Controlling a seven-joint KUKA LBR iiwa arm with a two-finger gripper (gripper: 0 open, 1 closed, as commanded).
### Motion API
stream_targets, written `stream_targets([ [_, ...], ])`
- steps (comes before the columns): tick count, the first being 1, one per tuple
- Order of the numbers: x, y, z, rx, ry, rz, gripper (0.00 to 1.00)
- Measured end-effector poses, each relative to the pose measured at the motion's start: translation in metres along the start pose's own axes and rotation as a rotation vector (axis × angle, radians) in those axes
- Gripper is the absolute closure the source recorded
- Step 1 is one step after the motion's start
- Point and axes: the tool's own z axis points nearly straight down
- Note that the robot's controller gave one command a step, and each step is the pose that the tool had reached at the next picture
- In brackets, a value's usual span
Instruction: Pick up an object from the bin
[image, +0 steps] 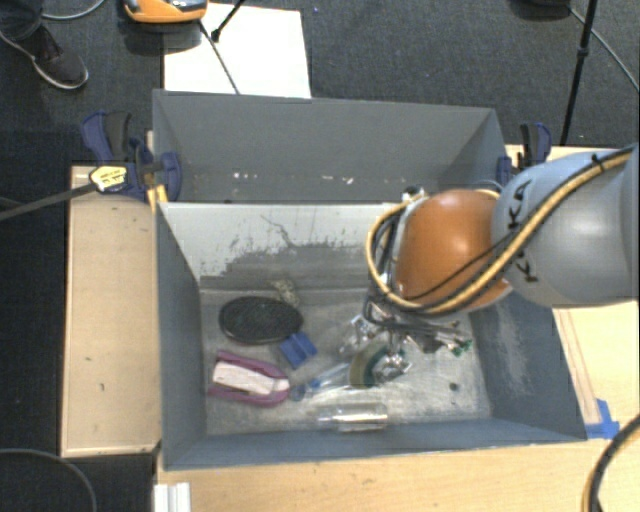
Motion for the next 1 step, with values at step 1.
stream_targets([
  [1, -0.0014, 0.0131, -0.1342, 0.004, -0.006, 0.000, 1.00],
])
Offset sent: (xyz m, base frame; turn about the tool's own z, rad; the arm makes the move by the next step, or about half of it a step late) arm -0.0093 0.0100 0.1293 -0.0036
